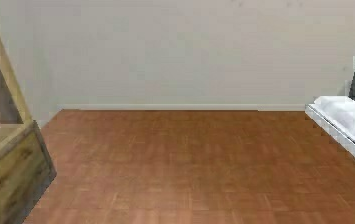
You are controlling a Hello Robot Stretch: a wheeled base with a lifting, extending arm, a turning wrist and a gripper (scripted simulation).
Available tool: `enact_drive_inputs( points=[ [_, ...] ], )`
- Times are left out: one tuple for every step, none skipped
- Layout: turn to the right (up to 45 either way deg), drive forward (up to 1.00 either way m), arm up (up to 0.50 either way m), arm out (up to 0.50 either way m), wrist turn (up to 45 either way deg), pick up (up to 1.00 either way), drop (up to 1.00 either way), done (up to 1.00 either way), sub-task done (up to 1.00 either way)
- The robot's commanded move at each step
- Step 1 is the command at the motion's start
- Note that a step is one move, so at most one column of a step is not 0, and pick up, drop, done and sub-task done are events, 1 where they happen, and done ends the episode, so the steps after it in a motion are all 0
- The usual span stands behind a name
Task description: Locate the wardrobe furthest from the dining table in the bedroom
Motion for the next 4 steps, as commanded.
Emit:
enact_drive_inputs(
  points=[
    [45.0,0.0,0.0,0.0,0.0,0.0,0.0,0.0,0.0],
    [6.0,0.0,0.0,0.0,0.0,0.0,0.0,0.0,0.0],
    [0.0,0.05,0.0,0.0,0.0,0.0,0.0,0.0,0.0],
    [-45.0,0.0,0.0,0.0,0.0,0.0,0.0,0.0,0.0]
  ],
)
